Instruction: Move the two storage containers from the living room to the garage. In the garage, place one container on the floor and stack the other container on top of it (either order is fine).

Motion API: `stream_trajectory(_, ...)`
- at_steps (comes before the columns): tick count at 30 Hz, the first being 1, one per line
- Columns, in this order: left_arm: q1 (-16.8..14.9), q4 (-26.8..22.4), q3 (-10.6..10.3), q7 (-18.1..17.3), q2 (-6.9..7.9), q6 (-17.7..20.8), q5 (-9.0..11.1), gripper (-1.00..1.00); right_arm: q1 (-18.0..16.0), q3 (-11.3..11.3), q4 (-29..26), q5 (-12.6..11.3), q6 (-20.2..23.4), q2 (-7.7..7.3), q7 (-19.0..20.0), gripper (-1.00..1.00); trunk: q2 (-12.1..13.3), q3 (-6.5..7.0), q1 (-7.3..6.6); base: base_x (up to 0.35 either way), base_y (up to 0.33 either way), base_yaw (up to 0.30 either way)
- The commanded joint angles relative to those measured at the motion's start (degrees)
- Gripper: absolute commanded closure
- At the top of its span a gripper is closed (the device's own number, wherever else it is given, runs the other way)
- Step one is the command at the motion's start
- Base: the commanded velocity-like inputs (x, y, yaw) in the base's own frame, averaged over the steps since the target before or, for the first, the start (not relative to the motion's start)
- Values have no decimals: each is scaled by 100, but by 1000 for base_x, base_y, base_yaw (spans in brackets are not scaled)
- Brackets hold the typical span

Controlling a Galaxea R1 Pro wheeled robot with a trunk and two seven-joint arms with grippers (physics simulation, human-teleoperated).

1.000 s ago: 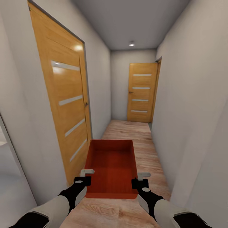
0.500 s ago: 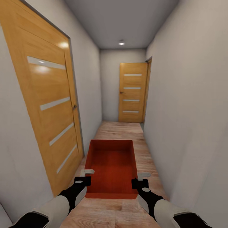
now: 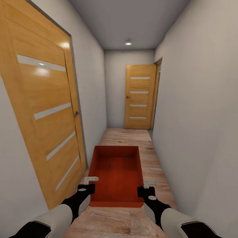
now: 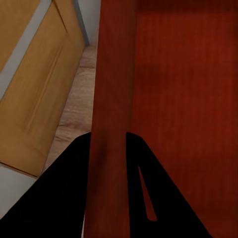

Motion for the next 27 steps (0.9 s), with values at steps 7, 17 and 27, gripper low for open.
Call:
stream_trajectory(7, -9, -30, 90, 191, 5, 28, -97, 100, -3, 59, 145, -75, -25, -68, -306, 100, -5, -7, 4, 324, 5, 0)
stream_trajectory(17, -9, -30, 91, 191, 5, 28, -97, 100, -3, 59, 147, -88, -25, -68, -314, 100, -5, -7, 4, 324, 0, 0)
stream_trajectory(27, -9, -30, 92, 191, 5, 28, -97, 100, -3, 59, 146, -60, -25, -68, -316, 100, -5, -7, 4, 324, 0, 0)
